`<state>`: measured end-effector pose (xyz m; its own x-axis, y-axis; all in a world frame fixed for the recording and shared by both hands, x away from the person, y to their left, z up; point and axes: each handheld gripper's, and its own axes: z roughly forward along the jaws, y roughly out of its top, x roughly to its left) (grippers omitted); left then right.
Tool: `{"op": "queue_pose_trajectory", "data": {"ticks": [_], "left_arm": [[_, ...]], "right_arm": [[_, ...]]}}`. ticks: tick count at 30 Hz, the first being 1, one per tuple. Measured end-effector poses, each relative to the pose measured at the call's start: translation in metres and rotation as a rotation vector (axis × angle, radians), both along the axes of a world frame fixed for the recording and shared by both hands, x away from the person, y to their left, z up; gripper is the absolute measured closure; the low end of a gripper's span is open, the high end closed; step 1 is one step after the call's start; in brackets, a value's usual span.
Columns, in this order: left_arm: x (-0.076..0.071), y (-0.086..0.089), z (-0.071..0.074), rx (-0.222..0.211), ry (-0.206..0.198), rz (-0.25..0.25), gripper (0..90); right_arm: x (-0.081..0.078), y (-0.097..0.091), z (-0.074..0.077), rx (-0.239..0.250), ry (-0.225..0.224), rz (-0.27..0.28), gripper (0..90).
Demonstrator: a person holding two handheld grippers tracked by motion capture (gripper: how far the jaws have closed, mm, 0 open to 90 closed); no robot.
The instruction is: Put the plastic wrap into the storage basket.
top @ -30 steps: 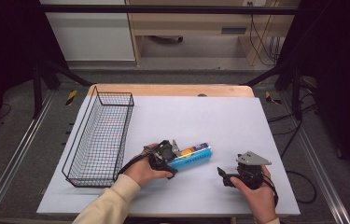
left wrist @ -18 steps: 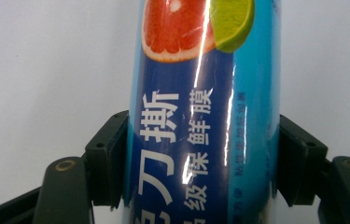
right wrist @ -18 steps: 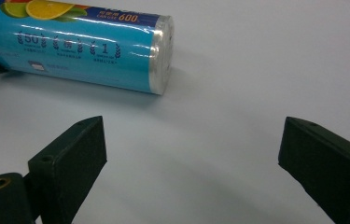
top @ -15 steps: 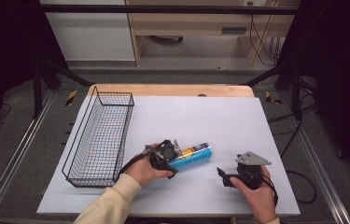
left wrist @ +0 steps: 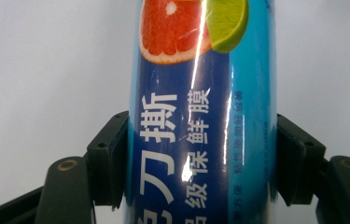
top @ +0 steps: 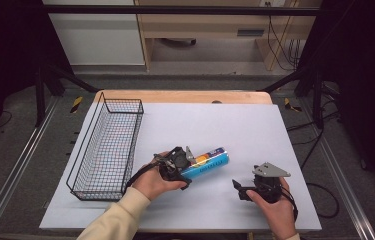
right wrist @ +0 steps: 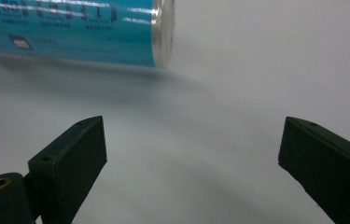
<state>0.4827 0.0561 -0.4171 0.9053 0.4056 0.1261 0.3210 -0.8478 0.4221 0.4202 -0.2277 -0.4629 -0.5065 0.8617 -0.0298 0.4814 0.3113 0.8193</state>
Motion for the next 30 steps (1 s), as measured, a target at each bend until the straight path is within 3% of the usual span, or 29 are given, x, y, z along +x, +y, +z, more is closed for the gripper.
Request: {"op": "queue_pose_trajectory", "data": {"ticks": [5,8,12,18,30], "left_arm": [[-0.007,0.002,0.027,-0.006,0.001,-0.003,31.6],[-0.015,0.007,0.047,-0.025,-0.032,-0.006,31.7],[-0.022,0.014,0.067,-0.018,-0.06,-0.005,31.7],[-0.028,0.026,0.085,0.027,-0.09,0.014,31.7],[-0.037,0.055,0.113,0.042,-0.124,0.085,31.8]], "right_arm": [[0.0,0.0,0.0,0.003,-0.002,0.004,7.9],[0.0,0.0,0.001,0.008,-0.002,0.003,7.9],[0.0,0.0,0.0,0.009,-0.002,0.005,7.8],[0.0,0.0,0.001,0.013,-0.003,0.001,7.8],[0.0,-0.001,0.001,0.02,-0.005,-0.001,7.8]]}}
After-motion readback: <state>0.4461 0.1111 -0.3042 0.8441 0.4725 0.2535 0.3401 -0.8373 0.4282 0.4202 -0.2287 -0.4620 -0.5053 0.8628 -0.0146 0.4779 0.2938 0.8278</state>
